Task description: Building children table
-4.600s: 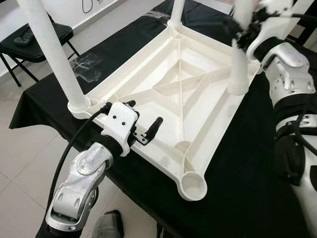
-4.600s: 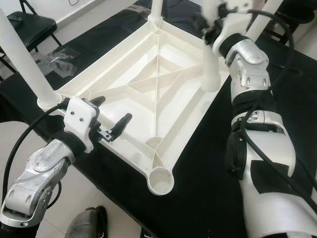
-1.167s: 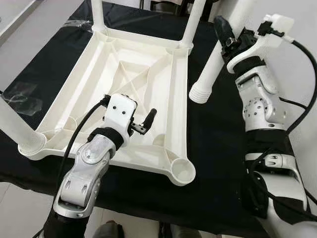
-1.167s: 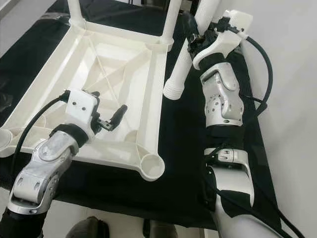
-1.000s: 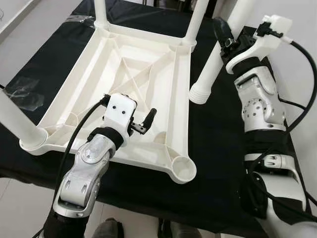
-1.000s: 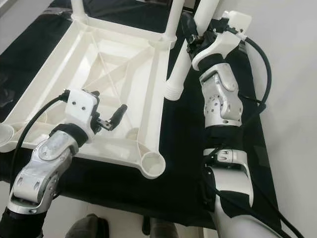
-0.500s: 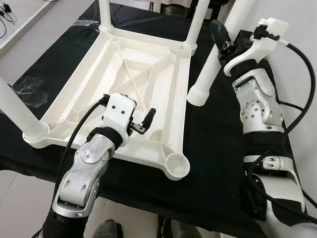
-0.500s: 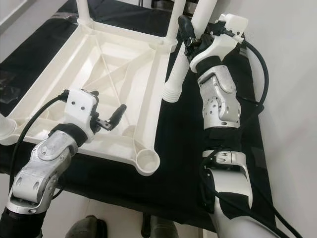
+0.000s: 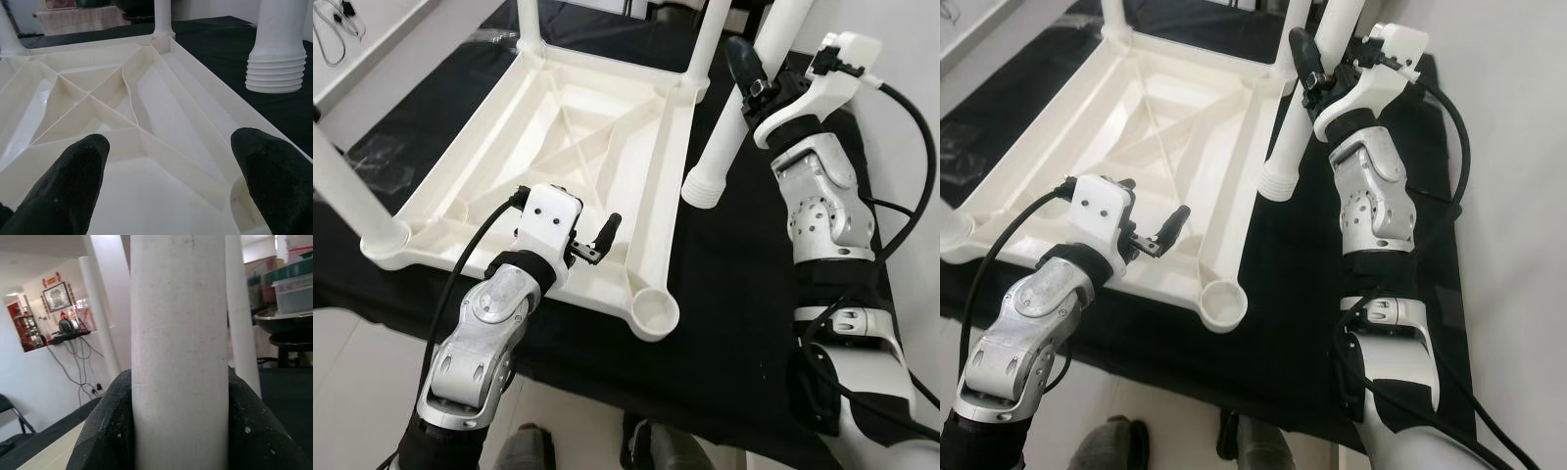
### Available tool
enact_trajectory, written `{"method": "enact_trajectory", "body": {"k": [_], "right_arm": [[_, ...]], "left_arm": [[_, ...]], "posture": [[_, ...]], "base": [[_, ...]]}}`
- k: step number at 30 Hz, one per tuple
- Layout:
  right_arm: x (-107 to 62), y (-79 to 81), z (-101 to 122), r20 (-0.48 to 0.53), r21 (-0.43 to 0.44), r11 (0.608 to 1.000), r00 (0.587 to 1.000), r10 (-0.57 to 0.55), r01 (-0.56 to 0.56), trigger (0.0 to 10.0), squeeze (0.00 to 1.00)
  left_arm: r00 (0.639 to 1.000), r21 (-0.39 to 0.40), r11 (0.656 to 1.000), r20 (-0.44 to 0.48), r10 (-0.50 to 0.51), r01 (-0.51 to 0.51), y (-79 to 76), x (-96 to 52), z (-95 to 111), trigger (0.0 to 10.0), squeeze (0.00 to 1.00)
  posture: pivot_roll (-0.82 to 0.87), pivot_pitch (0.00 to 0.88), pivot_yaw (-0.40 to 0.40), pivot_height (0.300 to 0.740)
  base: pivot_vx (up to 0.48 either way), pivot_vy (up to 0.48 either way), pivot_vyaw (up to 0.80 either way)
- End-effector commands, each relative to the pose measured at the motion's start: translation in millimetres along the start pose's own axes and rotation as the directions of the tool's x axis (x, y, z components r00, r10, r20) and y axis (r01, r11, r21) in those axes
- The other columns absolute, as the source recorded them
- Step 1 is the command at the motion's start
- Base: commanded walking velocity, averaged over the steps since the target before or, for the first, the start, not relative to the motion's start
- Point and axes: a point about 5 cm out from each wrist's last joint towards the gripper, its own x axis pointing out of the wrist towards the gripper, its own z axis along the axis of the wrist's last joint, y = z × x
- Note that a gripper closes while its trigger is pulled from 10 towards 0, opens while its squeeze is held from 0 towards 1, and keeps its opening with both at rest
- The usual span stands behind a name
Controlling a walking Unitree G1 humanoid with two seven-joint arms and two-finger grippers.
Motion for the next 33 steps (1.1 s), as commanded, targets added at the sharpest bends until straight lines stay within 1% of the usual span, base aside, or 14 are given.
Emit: {"method": "enact_trajectory", "body": {"k": [1,20,23,29,33], "right_arm": [[-1.1,0.0,3,0.014,0.001,1.0,1.0,0.002,-0.002,10.0,0.0],[-1.3,0.5,4,0.018,0.006,1.0,1.0,0.007,-0.007,10.0,0.0],[-1.1,1.4,3,0.014,0.01,1.0,1.0,0.016,-0.016,10.0,0.0],[-0.5,6.4,3,0.005,0.009,0.998,0.998,0.059,-0.059,10.0,0.0],[-0.5,15.1,1,-0.003,0.015,0.994,0.994,0.107,-0.107,10.0,0.0]], "left_arm": [[1.0,0.013,1.0,-0.018,-0.009,0.009,-1.6,0.0,-3,10.0,0.0],[1.0,0.015,1.0,-0.013,-0.011,0.011,-1.4,0.3,-2,10.0,0.0],[1.0,0.015,1.0,-0.011,-0.012,0.012,-1.2,0.4,-1,10.0,0.0],[1.0,0.012,1.0,0.007,-0.001,0.001,1.2,0.7,2,10.0,0.0],[0.999,0.021,1.0,0.038,0.018,-0.019,8.7,1.6,10,10.0,0.0]], "posture": [[0.05,0.186,-0.098,0.74],[0.05,0.185,-0.097,0.74],[0.05,0.183,-0.099,0.74],[0.05,0.178,-0.1,0.74],[0.06,0.172,-0.101,0.74]], "base": [[-0.255,0.0,0.0],[-0.255,0.0,0.0],[-0.255,0.0,-0.6],[0.0,0.0,-0.8],[0.0,0.0,-0.8]]}}
